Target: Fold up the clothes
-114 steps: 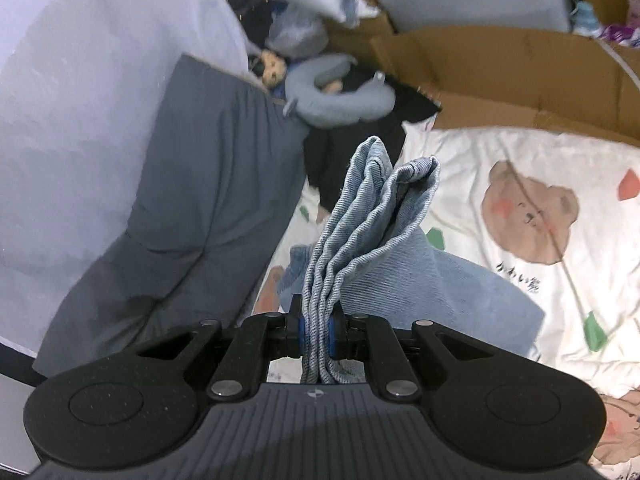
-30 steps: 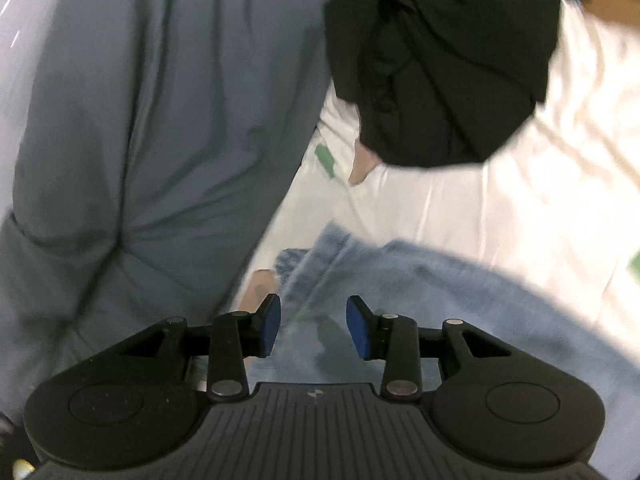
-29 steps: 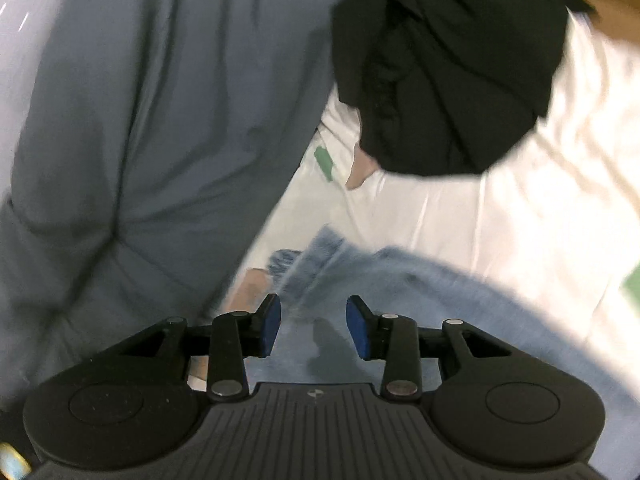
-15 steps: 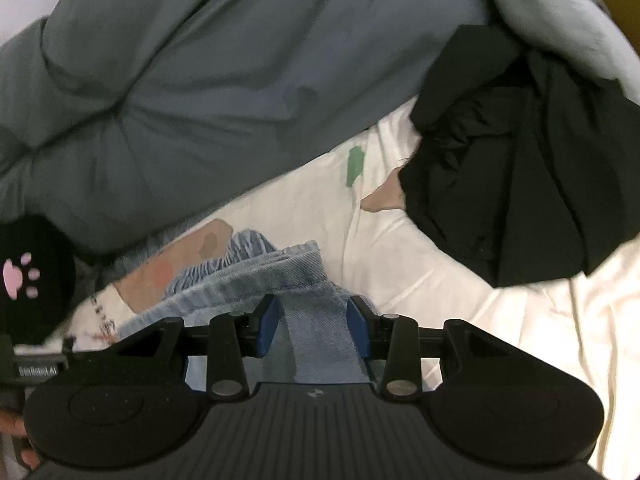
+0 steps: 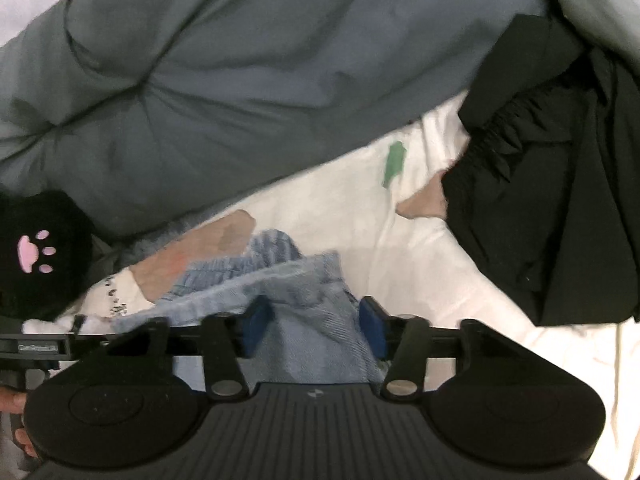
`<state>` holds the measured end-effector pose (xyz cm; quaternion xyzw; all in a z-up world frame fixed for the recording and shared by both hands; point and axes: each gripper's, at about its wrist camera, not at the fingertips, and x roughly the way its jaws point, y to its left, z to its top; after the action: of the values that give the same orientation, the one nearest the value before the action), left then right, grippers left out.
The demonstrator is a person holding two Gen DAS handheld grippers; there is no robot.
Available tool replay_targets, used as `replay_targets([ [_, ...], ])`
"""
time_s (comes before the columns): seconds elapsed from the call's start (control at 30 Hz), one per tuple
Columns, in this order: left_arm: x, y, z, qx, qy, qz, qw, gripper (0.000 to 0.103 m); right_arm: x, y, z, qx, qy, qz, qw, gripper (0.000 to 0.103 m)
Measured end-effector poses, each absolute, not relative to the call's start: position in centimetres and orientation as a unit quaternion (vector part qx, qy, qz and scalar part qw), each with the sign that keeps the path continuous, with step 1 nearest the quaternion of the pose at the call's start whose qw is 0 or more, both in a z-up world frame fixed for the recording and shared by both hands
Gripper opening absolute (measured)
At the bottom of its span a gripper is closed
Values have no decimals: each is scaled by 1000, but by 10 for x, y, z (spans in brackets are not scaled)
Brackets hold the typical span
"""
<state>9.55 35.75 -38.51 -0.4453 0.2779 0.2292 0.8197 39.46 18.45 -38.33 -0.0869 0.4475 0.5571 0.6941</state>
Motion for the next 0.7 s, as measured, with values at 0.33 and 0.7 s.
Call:
replay_targets([
  [0.33,104,342,-339,-382,270,226,854,19,382,166,-341,-81,401,559,722,15],
  [0.7,151,379,-347,-364,323,214,847,19,402,173,-339,-65,418,496,758,14],
])
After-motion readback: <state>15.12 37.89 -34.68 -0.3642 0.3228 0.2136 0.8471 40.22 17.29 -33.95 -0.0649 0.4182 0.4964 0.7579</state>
